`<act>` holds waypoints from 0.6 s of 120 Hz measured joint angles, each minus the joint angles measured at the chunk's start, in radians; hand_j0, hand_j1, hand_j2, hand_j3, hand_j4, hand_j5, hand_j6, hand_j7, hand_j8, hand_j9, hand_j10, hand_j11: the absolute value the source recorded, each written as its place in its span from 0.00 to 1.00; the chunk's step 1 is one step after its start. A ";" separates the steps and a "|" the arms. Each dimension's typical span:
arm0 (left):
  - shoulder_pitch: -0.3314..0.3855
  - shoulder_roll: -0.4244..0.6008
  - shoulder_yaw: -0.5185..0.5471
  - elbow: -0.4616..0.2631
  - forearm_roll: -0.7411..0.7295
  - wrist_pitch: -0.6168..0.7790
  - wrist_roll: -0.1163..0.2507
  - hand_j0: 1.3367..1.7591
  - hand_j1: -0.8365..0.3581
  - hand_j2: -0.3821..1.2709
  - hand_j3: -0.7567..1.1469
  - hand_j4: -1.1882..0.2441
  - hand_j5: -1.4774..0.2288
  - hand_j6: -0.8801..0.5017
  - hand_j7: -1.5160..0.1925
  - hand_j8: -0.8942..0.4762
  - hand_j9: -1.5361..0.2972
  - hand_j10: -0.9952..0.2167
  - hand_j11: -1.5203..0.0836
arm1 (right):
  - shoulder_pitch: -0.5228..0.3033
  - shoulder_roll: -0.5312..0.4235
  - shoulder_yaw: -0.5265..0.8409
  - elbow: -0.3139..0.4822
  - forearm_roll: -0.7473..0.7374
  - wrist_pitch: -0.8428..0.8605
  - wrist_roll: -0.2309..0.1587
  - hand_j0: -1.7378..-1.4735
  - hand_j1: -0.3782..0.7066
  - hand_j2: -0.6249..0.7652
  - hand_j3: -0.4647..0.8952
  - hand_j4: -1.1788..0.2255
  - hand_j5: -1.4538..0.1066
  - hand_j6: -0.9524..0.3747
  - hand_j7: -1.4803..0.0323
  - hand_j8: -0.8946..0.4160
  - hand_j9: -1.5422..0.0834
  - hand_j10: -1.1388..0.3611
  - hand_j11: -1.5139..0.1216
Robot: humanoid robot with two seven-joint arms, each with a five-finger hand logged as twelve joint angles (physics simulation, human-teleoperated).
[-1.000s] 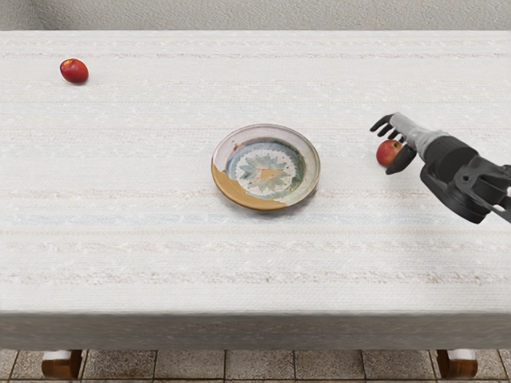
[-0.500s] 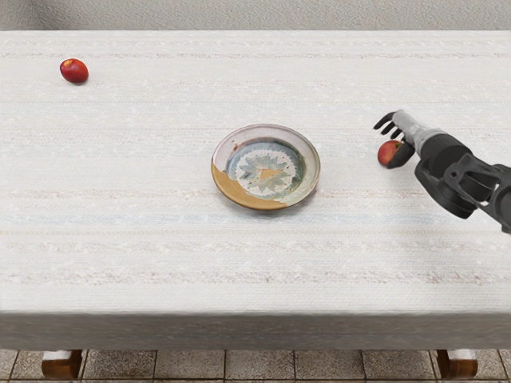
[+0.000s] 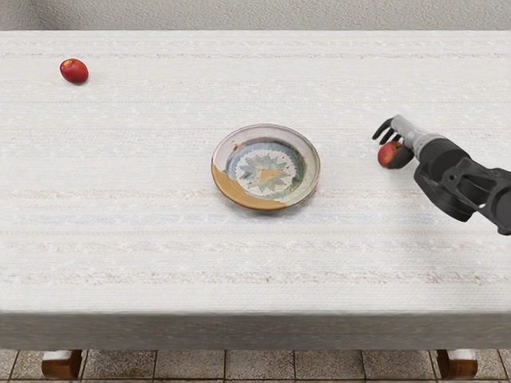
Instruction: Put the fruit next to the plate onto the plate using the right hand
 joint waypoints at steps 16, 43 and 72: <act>0.000 0.000 0.000 0.000 0.000 0.000 0.000 0.76 0.75 0.26 0.40 0.66 0.68 0.46 0.70 0.47 0.66 0.62 0.75 | -0.001 0.000 -0.001 -0.003 -0.001 0.000 0.003 0.32 0.59 0.46 0.34 0.45 0.45 0.33 0.49 0.42 0.48 0.47 0.46; 0.000 0.000 0.000 0.000 0.000 0.000 0.000 0.76 0.75 0.26 0.40 0.66 0.68 0.46 0.70 0.47 0.66 0.62 0.75 | -0.007 0.003 -0.001 -0.008 -0.008 0.000 0.004 0.37 0.61 0.46 0.34 0.38 0.36 0.37 0.41 0.47 0.39 0.51 0.36; 0.000 0.000 0.000 0.000 0.000 0.000 0.000 0.76 0.75 0.26 0.40 0.66 0.68 0.46 0.70 0.47 0.66 0.62 0.75 | -0.009 0.004 -0.010 -0.011 -0.014 -0.007 0.003 0.37 0.57 0.59 0.34 0.28 0.32 0.31 0.32 0.39 0.34 0.44 0.31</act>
